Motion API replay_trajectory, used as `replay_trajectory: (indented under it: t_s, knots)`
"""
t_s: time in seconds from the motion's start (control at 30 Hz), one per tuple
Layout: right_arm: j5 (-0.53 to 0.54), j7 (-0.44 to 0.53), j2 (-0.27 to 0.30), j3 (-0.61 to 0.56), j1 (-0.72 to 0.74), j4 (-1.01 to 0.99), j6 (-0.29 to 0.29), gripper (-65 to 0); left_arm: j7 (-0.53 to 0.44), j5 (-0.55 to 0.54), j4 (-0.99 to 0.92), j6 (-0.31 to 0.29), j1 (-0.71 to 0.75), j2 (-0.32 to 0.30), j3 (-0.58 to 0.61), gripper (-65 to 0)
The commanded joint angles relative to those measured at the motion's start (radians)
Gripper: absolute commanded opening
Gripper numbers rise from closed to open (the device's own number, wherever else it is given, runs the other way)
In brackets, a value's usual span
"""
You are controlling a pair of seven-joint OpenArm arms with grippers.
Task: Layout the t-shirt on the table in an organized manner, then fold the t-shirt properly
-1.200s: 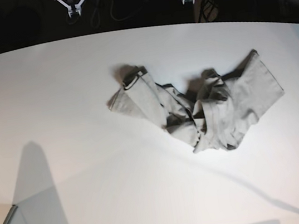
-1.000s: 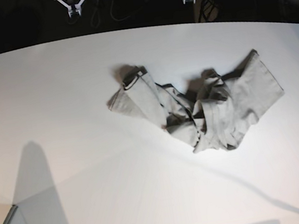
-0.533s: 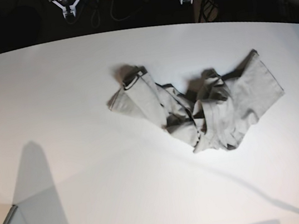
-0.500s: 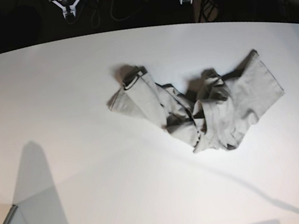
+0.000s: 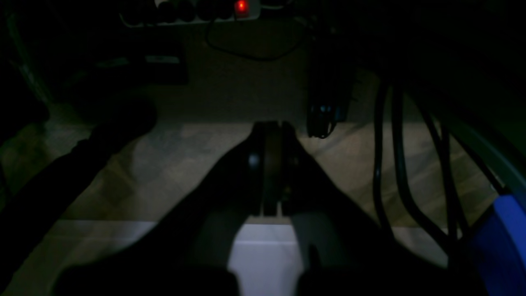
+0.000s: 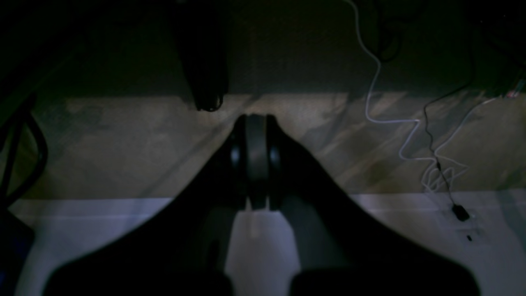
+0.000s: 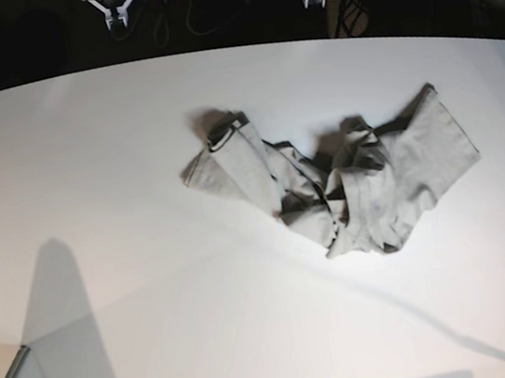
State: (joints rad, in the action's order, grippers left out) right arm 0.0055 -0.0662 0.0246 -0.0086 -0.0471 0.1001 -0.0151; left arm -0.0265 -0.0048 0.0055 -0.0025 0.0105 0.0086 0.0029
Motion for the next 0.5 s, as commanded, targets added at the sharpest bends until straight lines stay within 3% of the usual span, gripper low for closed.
replay_trajectory:
  t_s: [0.0, 0.47]
  knots:
    - [0.0, -0.001, 0.002, 0.002, -0.003, 0.002, 0.017, -65.0, 0.001, 0.001, 0.0, 0.006, 0.001, 0.0, 0.001, -65.0]
    - [0.0, 0.006, 0.004, 0.002, -0.006, 0.003, 0.017, -65.0, 0.001, -0.001, 0.0, 0.006, 0.006, -0.002, 0.001, -65.0]
